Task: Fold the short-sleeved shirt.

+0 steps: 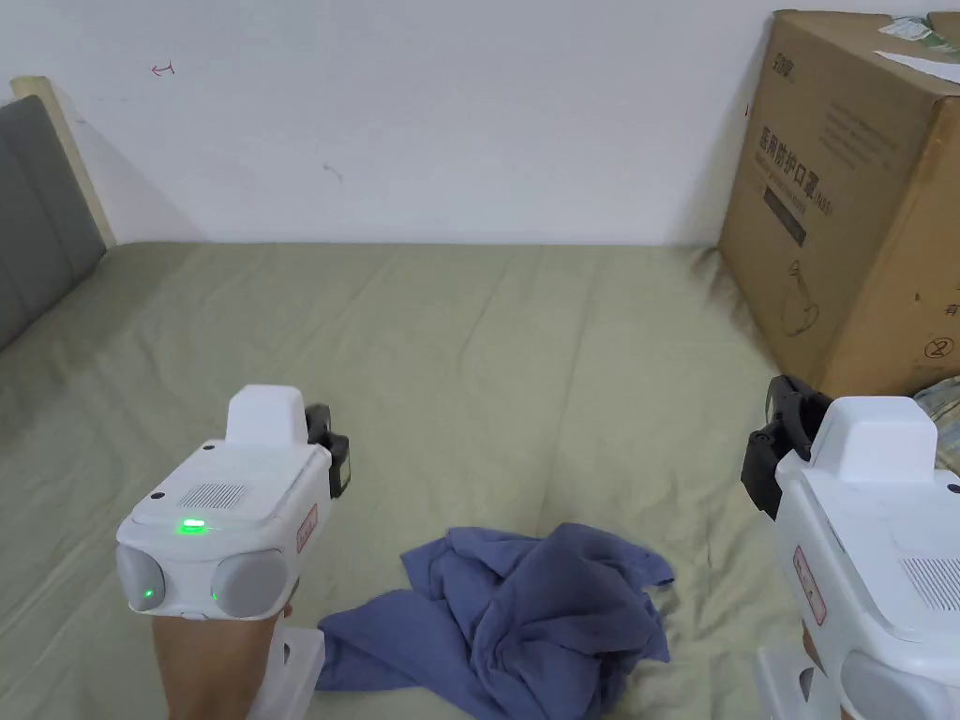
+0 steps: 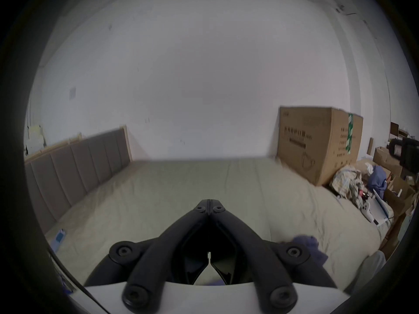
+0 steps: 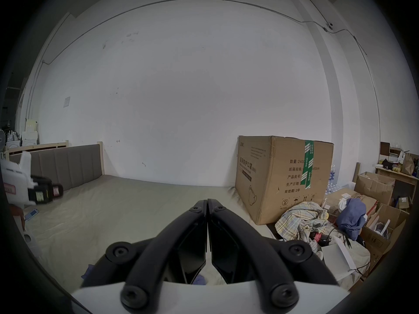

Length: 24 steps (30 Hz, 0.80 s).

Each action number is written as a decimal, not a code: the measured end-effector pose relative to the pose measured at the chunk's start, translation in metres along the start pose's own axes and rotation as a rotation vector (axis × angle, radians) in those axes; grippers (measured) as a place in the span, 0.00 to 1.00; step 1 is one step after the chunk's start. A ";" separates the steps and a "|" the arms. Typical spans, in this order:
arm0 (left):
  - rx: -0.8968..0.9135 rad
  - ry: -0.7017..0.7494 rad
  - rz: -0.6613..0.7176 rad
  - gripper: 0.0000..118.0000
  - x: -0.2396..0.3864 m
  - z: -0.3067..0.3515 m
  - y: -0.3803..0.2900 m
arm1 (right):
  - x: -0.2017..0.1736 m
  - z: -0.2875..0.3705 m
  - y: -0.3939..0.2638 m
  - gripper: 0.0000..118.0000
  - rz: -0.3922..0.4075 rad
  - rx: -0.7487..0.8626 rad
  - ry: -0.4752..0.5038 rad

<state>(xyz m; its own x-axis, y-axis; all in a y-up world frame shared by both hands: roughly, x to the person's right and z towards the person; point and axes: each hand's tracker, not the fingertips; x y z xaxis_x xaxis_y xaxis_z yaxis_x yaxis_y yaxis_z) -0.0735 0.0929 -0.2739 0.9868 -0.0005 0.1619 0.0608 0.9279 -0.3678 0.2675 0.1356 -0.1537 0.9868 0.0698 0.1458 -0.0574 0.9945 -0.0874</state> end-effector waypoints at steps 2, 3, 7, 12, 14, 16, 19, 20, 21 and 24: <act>-0.114 -0.011 0.045 0.00 -0.006 -0.012 -0.017 | 0.001 -0.001 -0.004 0.00 -0.002 -0.008 0.001; -0.179 -0.024 0.067 0.00 -0.010 -0.020 -0.028 | 0.001 -0.002 -0.006 0.00 -0.001 -0.015 0.001; -0.360 -0.048 0.126 0.00 -0.020 -0.045 -0.074 | 0.001 -0.008 -0.014 0.00 0.002 -0.044 0.006; -0.520 -0.048 0.147 0.00 -0.026 -0.067 -0.124 | -0.001 -0.016 -0.024 0.00 0.004 -0.074 0.012; -0.556 -0.039 0.171 0.00 -0.022 -0.065 -0.132 | -0.002 -0.019 -0.028 0.00 0.006 -0.088 0.016; -0.620 -0.037 0.203 0.11 -0.024 -0.072 -0.142 | -0.002 -0.022 -0.032 0.00 0.009 -0.100 0.019; -0.664 -0.018 0.208 0.60 -0.021 -0.078 -0.153 | -0.002 -0.026 -0.037 0.00 0.009 -0.118 0.023; -0.659 -0.006 0.201 0.68 -0.019 -0.078 -0.155 | -0.002 -0.027 -0.039 0.00 0.009 -0.123 0.024; -0.655 0.009 0.192 0.73 -0.019 -0.080 -0.159 | -0.001 -0.029 -0.040 0.00 0.010 -0.128 0.023; -0.681 0.018 0.176 0.74 -0.016 -0.089 -0.163 | 0.001 -0.032 -0.044 0.00 0.010 -0.142 0.023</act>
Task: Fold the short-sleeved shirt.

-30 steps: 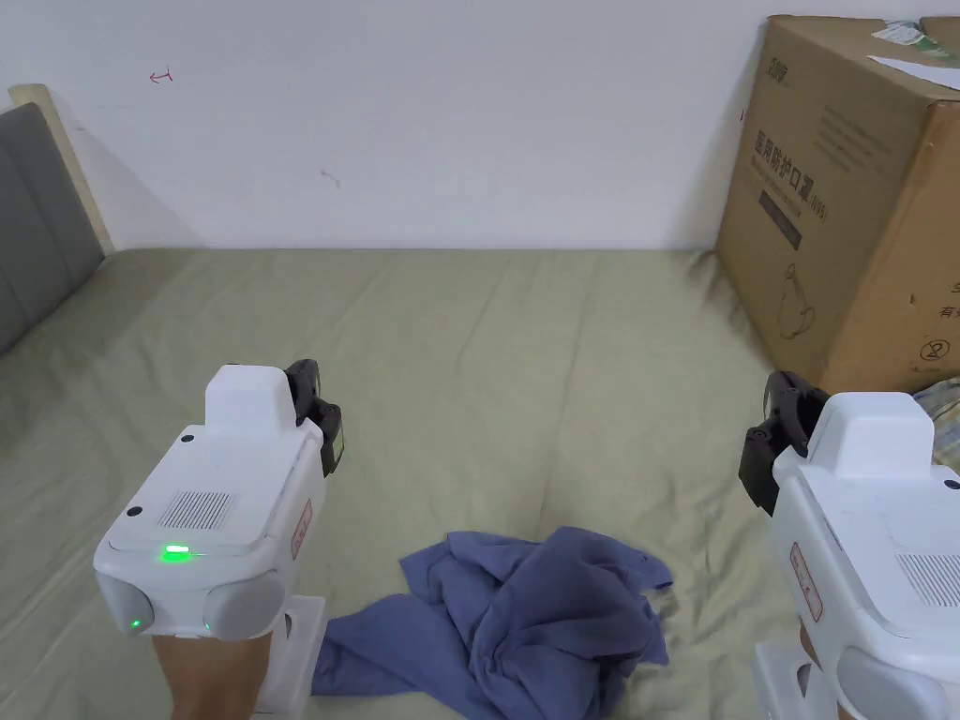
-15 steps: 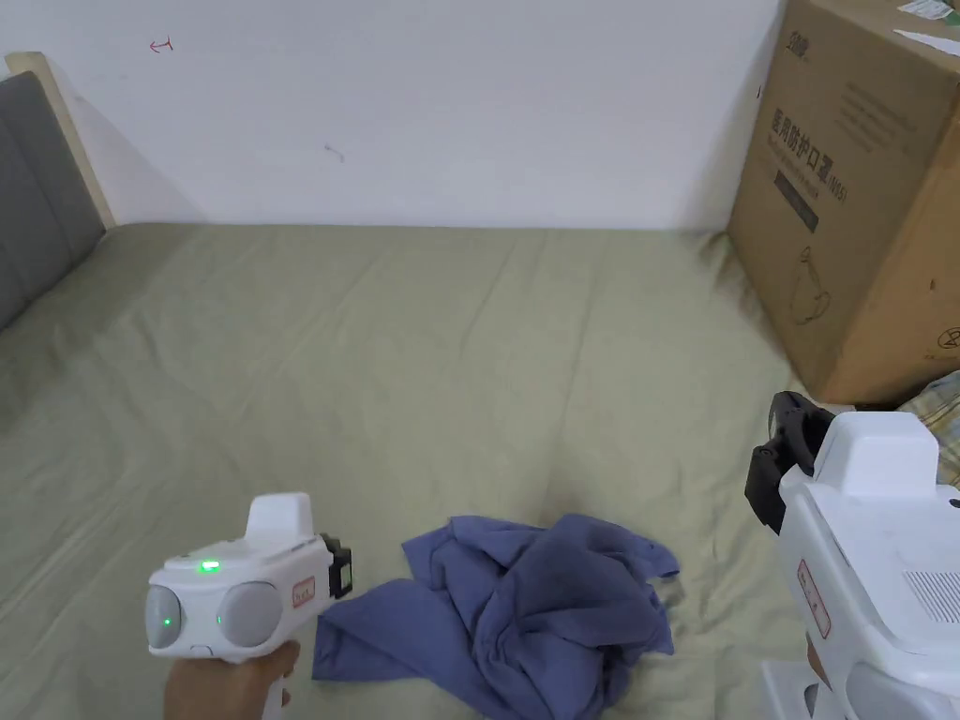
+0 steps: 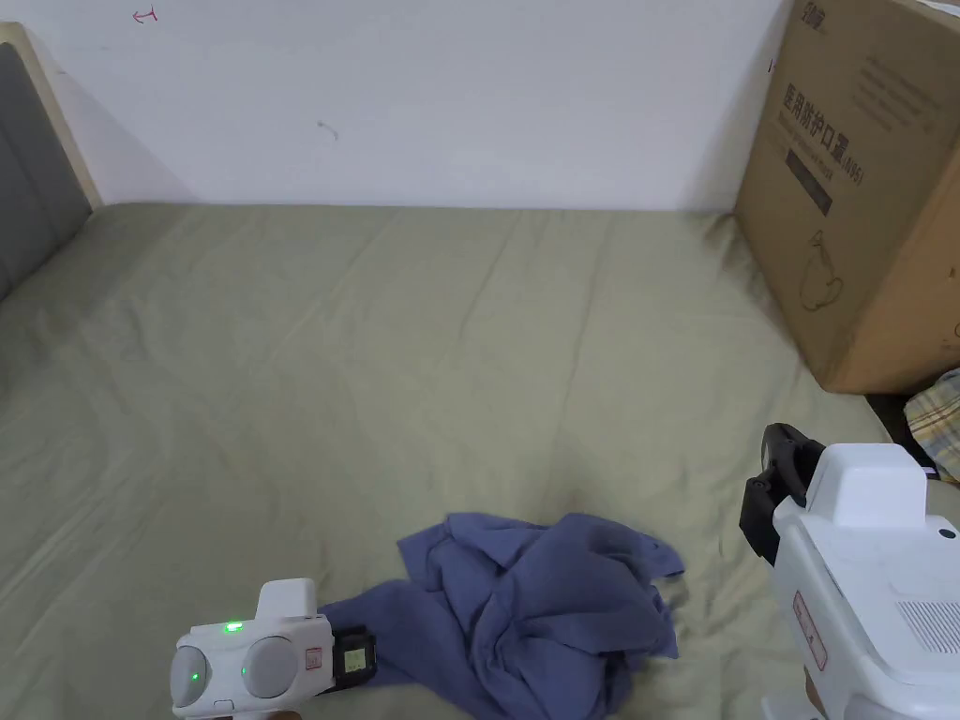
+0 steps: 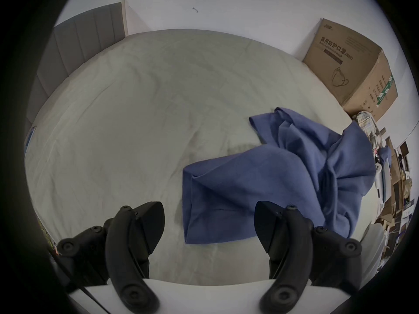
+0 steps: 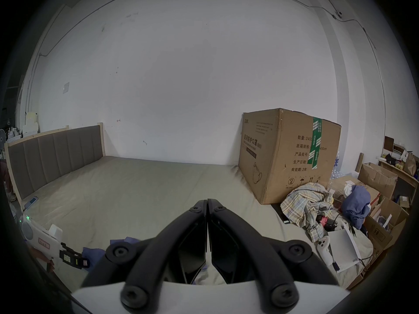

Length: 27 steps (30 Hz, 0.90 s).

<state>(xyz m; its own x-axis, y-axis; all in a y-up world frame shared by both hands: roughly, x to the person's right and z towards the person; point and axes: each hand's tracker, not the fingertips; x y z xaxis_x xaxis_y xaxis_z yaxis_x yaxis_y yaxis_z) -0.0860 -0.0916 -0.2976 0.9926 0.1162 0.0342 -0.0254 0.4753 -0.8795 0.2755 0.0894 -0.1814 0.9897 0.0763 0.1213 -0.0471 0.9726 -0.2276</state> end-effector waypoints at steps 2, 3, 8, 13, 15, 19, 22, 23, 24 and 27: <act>-0.041 0.020 -0.006 0.71 0.000 -0.010 0.000 | 0.001 -0.002 -0.002 0.00 0.001 -0.007 -0.002; -0.069 0.037 -0.014 0.63 0.002 -0.015 0.000 | 0.002 -0.003 -0.003 0.00 0.001 -0.011 -0.004; -0.022 0.067 -0.143 0.15 0.022 -0.001 -0.006 | 0.007 -0.011 -0.008 0.00 -0.005 -0.034 -0.008; 0.038 0.009 -0.147 0.02 0.024 0.003 -0.005 | 0.013 -0.038 -0.017 0.00 -0.040 -0.134 0.000; 0.060 -0.002 -0.106 0.02 0.022 0.012 -0.002 | 0.013 -0.059 -0.023 0.15 -0.032 -0.224 0.018; 0.118 -0.034 -0.104 0.02 0.017 0.045 0.007 | 0.019 -0.125 -0.062 0.49 -0.072 -0.415 0.092; 0.136 -0.052 -0.106 0.02 0.019 0.053 0.009 | 0.020 -0.163 -0.092 0.78 -0.072 -0.521 0.122; 0.138 -0.053 -0.108 0.02 0.020 0.053 0.009 | 0.020 -0.174 -0.100 0.78 -0.069 -0.559 0.132; 0.138 -0.054 -0.108 0.02 0.020 0.053 0.009 | 0.019 -0.185 -0.111 0.78 -0.073 -0.599 0.133; 0.134 -0.053 -0.105 0.02 0.016 0.042 0.010 | 0.011 -0.195 -0.124 0.78 -0.062 -0.715 0.143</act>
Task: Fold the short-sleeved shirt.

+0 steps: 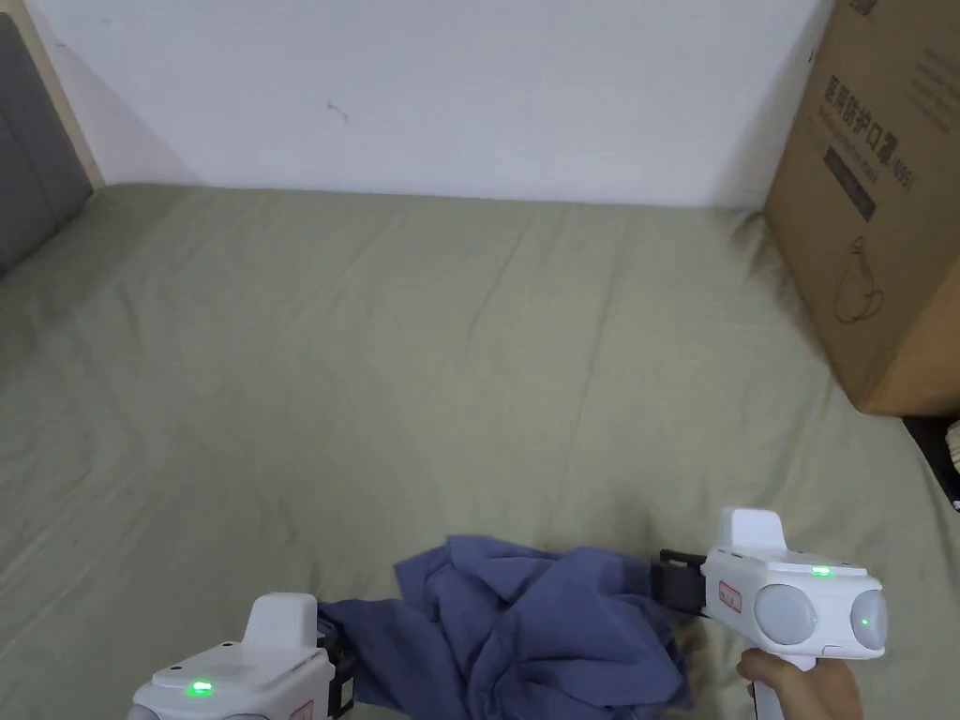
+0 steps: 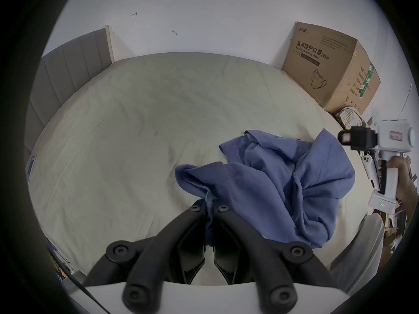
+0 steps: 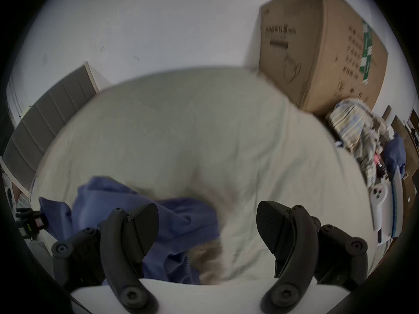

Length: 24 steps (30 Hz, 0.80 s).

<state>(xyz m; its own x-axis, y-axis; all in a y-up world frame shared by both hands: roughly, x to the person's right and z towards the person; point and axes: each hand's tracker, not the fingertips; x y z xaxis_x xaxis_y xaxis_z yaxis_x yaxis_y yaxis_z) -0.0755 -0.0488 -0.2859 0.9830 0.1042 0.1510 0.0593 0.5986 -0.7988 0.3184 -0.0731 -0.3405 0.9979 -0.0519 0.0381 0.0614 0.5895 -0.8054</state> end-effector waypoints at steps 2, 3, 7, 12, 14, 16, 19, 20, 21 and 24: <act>-0.006 -0.001 0.004 0.02 -0.002 -0.002 -0.001 | -0.002 -0.014 -0.004 0.78 0.022 -0.032 -0.009; -0.009 -0.002 0.006 0.02 -0.002 -0.002 -0.002 | -0.005 -0.015 -0.005 0.78 0.032 -0.058 -0.014; -0.015 -0.004 0.007 0.02 -0.008 -0.008 -0.005 | -0.007 -0.035 -0.008 0.71 0.050 -0.092 -0.006; -0.017 -0.008 0.017 0.02 -0.006 -0.005 -0.006 | -0.015 -0.032 -0.009 0.08 0.110 -0.085 0.066; -0.016 -0.014 0.026 0.02 -0.007 -0.004 -0.005 | -0.016 -0.022 -0.010 0.08 0.119 -0.057 0.034; -0.006 -0.023 0.036 0.02 -0.008 0.000 -0.004 | -0.016 -0.003 -0.009 0.07 0.108 -0.015 0.025; 0.017 -0.044 0.047 0.02 -0.011 0.003 -0.002 | -0.011 0.028 -0.002 0.07 0.109 0.050 0.026; 0.029 -0.053 0.050 0.02 -0.011 0.006 -0.001 | -0.009 0.040 0.002 0.07 0.122 0.085 0.017; 0.042 -0.057 0.051 0.02 -0.011 0.010 0.002 | -0.007 0.054 0.006 0.07 0.131 0.117 0.020; 0.092 -0.077 0.072 0.02 -0.007 0.029 0.017 | 0.000 0.098 0.022 0.07 0.122 0.211 0.015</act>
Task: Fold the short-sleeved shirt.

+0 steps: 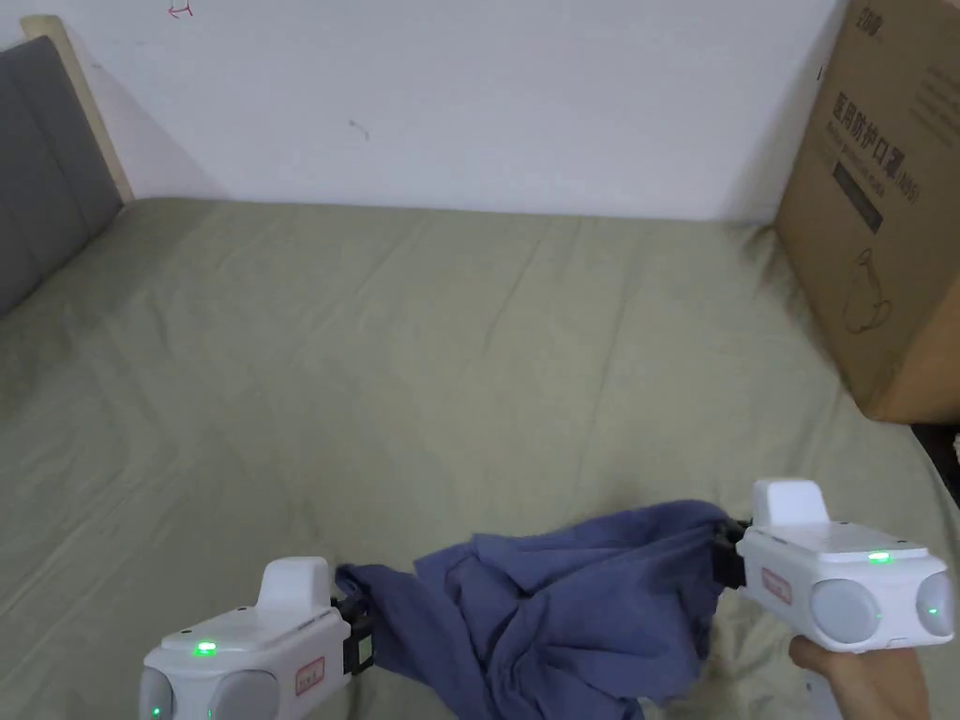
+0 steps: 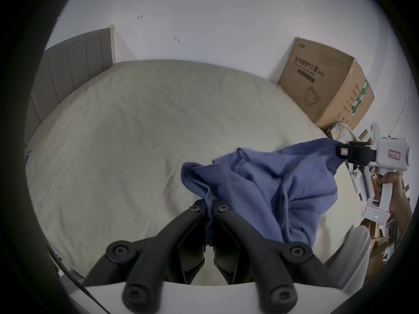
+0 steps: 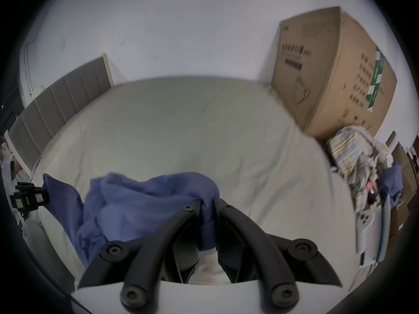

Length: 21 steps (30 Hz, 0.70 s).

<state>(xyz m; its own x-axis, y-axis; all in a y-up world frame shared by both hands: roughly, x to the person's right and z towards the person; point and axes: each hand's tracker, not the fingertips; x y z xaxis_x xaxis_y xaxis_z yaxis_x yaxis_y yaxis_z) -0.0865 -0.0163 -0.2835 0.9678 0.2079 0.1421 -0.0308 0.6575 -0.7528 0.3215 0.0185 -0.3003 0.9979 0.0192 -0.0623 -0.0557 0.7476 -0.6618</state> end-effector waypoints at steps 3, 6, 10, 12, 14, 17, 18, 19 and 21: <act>0.057 -0.027 0.036 0.02 -0.005 0.010 0.021 | 0.012 0.027 0.024 0.07 -0.008 0.084 -0.014; 0.120 -0.021 0.037 0.02 -0.005 0.025 0.055 | 0.022 0.054 0.054 0.07 -0.004 0.156 -0.026; 0.224 0.016 0.029 0.02 -0.018 0.042 0.115 | 0.038 0.063 0.091 0.07 0.023 0.223 -0.068; 0.258 0.024 0.035 0.02 -0.026 0.050 0.149 | 0.047 0.069 0.113 0.07 0.021 0.249 -0.088; 0.308 0.042 0.048 0.02 -0.035 0.059 0.183 | 0.055 0.073 0.136 0.07 0.012 0.273 -0.101; 0.367 0.109 0.031 0.02 -0.045 0.071 0.238 | 0.067 0.079 0.172 0.07 0.003 0.322 -0.137; 0.383 0.123 0.026 0.02 -0.046 0.076 0.256 | 0.071 0.079 0.184 0.07 -0.002 0.330 -0.141; 0.398 0.137 0.023 0.02 -0.047 0.079 0.272 | 0.076 0.081 0.197 0.07 -0.009 0.339 -0.145; 0.418 0.143 0.027 0.02 -0.051 0.084 0.303 | 0.084 0.081 0.216 0.07 -0.031 0.361 -0.155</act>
<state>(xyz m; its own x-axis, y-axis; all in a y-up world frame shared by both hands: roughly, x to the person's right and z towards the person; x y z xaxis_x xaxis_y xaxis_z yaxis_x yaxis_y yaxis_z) -0.1665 0.2327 -0.4647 0.9892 0.1459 0.0137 -0.1262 0.8957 -0.4265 0.3959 0.2349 -0.3881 0.9937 0.0725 0.0850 -0.0379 0.9344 -0.3542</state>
